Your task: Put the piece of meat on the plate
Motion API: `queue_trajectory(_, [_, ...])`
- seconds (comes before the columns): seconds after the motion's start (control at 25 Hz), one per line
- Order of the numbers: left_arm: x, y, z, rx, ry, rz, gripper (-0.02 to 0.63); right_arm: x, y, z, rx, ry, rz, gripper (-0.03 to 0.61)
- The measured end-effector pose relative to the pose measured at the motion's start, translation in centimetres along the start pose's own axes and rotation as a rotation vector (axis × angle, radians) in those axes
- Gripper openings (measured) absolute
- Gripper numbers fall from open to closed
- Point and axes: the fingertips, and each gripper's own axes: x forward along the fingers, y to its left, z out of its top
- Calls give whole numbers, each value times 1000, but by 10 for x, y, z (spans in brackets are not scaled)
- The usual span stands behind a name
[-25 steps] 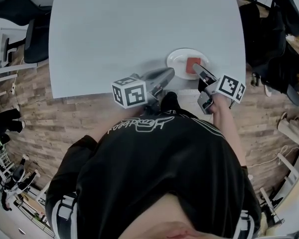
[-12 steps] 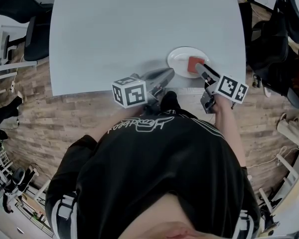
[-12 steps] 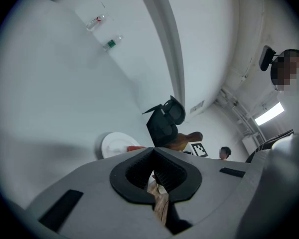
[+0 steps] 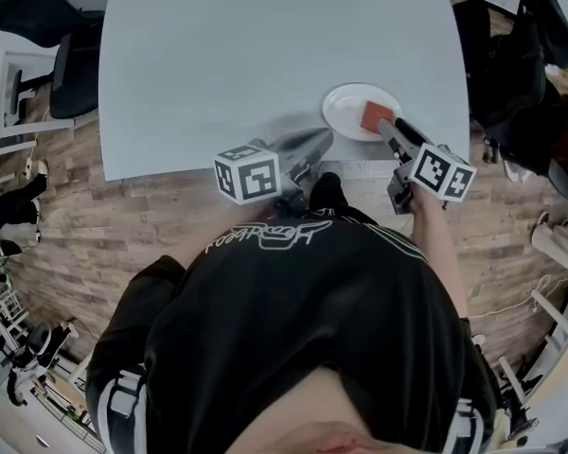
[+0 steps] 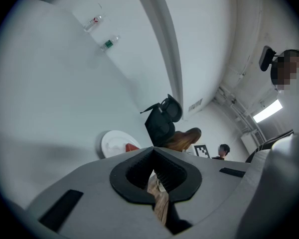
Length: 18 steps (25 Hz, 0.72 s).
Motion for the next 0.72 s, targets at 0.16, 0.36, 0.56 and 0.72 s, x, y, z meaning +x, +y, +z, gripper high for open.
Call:
queue_trajectory(0.16, [-6,-11,-8,23,6,-10,8,-20,17,4,-96,-63,32,189])
queue_trajectory(0.36, [-26,-23,-7,56,18,-37,8,-38,59,-2,-136,-103,90,165])
queue_trajectory(0.56, [-40,-40,-10,107,34,-68,8,-66,99,-6,-211,-182,143,81])
queue_trajectory(0.72, [-58,-54,-16,142,51,-92,8,-90,131,-14,-210,-248,182,40])
